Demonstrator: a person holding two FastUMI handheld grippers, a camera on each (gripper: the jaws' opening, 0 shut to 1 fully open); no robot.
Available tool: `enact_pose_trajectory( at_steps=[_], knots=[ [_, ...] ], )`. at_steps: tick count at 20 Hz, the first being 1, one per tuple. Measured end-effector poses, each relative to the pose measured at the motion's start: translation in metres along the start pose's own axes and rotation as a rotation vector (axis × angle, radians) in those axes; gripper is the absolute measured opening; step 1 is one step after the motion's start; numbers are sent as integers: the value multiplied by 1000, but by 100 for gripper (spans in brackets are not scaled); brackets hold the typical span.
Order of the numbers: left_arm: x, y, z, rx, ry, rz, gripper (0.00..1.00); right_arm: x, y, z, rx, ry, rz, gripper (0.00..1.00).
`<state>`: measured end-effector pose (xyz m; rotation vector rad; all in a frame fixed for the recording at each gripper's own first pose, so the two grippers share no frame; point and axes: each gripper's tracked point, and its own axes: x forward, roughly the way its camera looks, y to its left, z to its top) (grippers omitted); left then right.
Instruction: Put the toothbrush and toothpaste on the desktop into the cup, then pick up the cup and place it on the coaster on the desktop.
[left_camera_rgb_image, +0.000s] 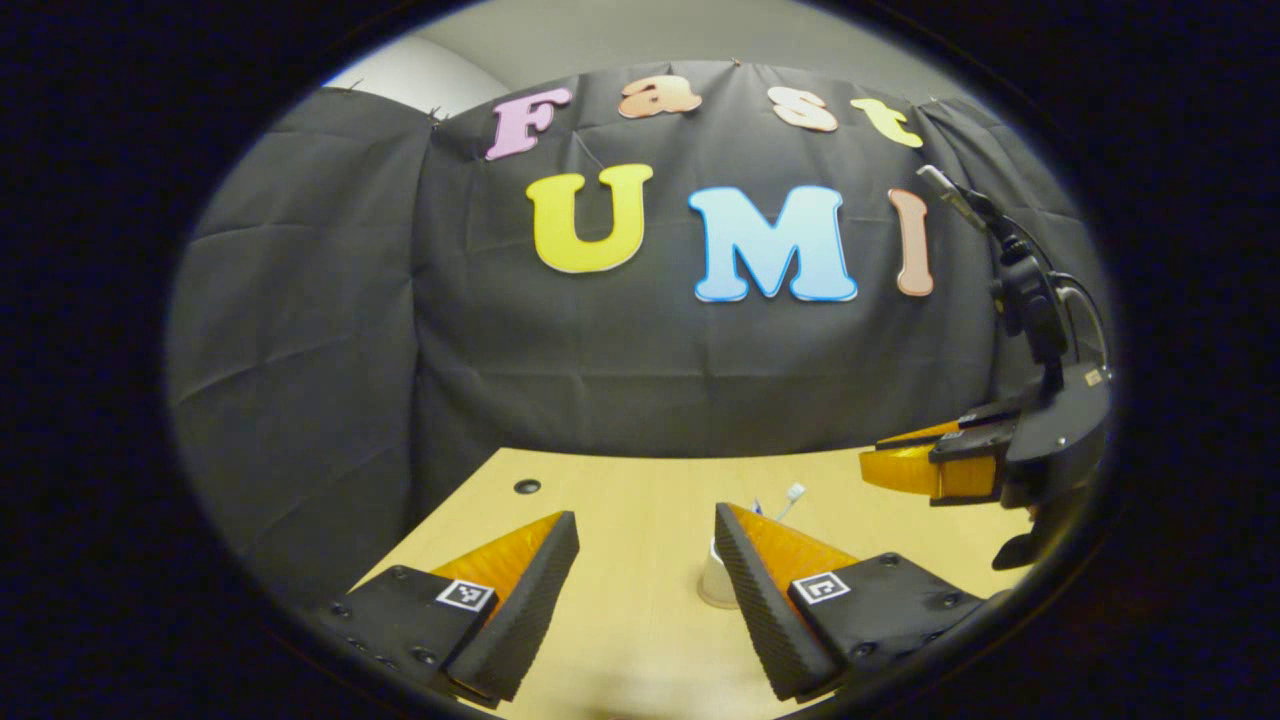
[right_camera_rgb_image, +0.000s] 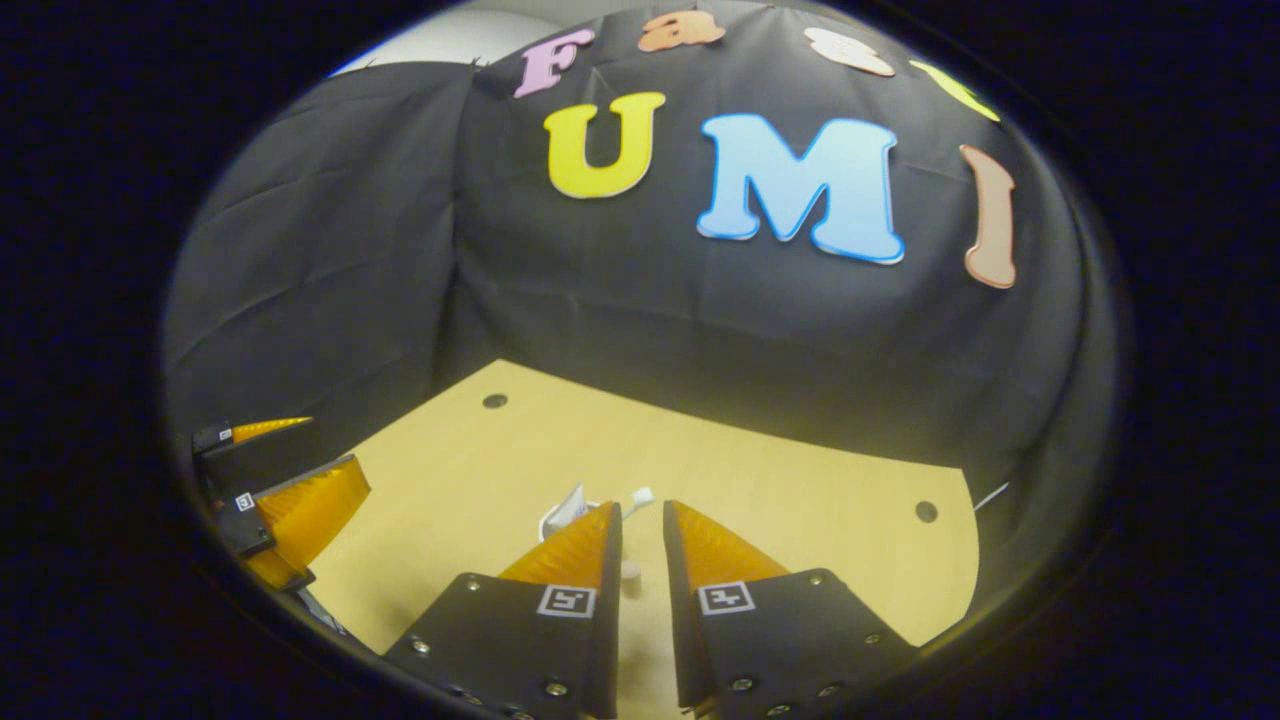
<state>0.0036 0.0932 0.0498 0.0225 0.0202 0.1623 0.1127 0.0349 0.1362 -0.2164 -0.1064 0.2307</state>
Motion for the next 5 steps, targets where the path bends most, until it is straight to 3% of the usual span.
enact_pose_trajectory(
  at_steps=[5],
  knots=[
    [-31,3,58,-5,-126,42,92,-34,3,30,3,-181,-58,22]
  ],
)
